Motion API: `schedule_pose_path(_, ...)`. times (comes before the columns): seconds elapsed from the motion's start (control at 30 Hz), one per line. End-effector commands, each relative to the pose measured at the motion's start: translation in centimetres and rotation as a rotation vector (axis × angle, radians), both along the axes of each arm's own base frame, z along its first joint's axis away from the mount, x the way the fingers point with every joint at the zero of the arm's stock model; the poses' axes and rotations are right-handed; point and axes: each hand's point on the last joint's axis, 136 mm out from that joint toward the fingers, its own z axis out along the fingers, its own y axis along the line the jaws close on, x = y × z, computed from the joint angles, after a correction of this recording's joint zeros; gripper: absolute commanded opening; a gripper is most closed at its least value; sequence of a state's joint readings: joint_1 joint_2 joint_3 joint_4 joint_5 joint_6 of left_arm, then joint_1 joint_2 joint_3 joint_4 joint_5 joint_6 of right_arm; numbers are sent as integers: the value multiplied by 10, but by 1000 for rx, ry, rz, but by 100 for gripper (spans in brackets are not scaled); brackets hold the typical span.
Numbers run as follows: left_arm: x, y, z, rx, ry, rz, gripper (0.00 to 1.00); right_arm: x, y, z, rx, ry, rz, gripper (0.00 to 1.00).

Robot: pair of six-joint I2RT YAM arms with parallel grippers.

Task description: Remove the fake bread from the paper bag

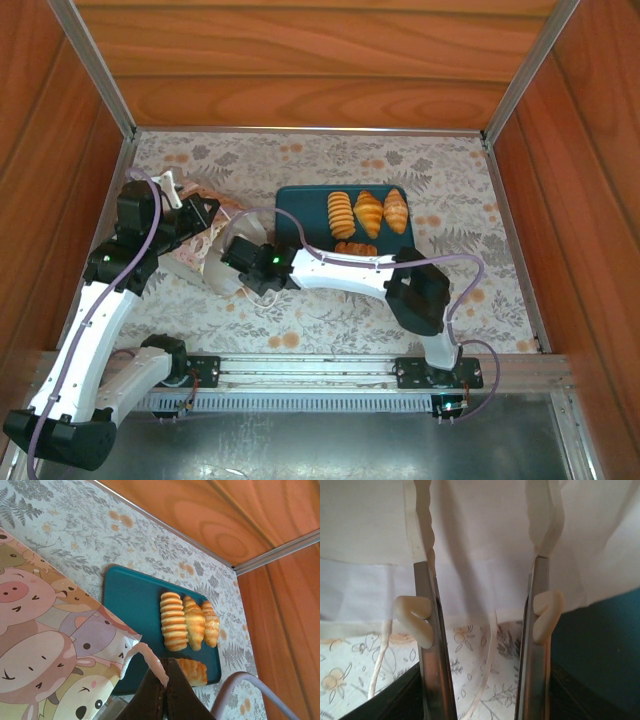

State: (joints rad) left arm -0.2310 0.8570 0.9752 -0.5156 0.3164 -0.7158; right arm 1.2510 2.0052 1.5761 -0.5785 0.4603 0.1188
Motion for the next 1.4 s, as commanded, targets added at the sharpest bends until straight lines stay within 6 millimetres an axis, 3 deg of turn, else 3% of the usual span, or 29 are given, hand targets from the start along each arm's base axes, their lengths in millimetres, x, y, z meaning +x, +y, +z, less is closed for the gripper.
schedule_pose_path(0.0,0,0,18,-15,-46,-4,0,14,13,8,2,-90,6,57)
schedule_pose_path(0.43,-2,-1,22,-21,-56,-6,0,35,29,-5,10,-131,-5,59)
schedule_pose_path(0.97,-4,1,22,-22,-61,-1,0,54,33,-17,-37,-141,-81,63)
schedule_pose_path(1.37,-3,1,24,-23,-63,4,0,55,30,-17,-15,-123,-91,54)
